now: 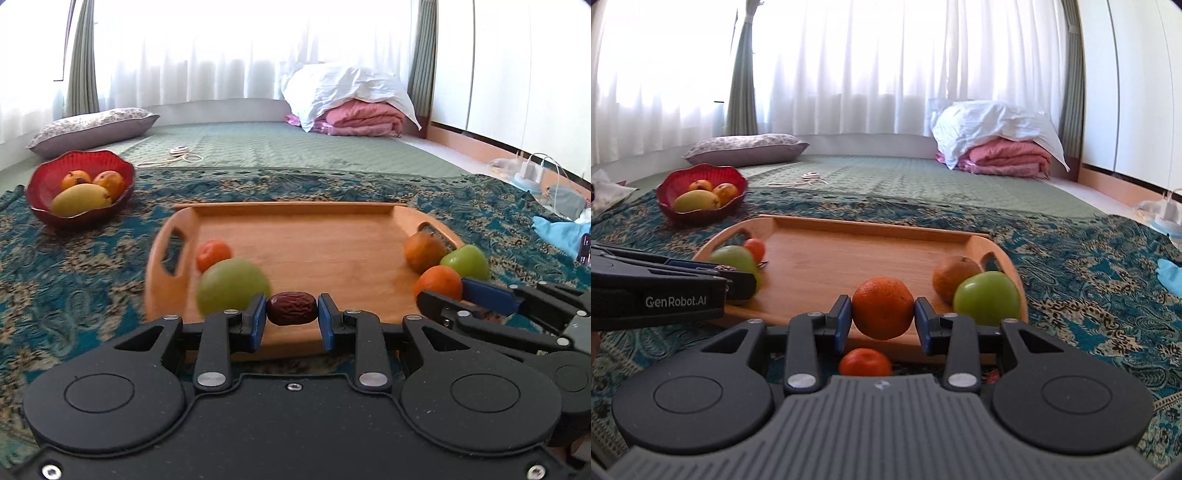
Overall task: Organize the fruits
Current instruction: 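Carry the mandarin with the right tool while the left tool carries the red date over the tray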
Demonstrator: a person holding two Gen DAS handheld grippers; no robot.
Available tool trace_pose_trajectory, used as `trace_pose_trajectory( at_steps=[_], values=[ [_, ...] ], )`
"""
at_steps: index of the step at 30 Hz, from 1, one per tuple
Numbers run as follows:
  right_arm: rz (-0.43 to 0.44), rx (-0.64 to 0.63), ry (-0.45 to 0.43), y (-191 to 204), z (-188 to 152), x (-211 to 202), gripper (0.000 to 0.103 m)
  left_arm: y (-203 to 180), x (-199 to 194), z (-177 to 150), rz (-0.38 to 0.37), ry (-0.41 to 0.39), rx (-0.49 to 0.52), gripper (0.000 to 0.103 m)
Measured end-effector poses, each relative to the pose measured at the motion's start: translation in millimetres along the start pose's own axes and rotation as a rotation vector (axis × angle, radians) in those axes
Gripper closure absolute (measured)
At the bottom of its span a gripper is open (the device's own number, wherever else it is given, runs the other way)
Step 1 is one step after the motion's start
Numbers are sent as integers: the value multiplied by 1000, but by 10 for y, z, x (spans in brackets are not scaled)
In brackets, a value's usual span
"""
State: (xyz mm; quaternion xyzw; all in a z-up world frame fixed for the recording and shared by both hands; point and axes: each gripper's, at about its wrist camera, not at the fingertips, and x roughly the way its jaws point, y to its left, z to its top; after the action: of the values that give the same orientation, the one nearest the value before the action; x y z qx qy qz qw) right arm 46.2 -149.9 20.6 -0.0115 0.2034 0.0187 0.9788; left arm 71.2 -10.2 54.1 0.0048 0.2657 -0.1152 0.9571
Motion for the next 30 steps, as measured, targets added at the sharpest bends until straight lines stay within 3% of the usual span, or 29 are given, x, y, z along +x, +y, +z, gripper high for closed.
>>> trace_pose_trajectory(
  at_steps=[5, 15, 30],
  values=[
    [-18, 39, 30, -137, 32, 137, 62, -156, 187, 58, -13, 18, 6, 75],
    [-19, 67, 75, -234, 20, 341, 62, -209, 534, 151, 32, 79, 14, 75],
    [-22, 51, 87, -202, 5, 458, 62, -202, 718, 112, 60, 110, 33, 75]
  ],
)
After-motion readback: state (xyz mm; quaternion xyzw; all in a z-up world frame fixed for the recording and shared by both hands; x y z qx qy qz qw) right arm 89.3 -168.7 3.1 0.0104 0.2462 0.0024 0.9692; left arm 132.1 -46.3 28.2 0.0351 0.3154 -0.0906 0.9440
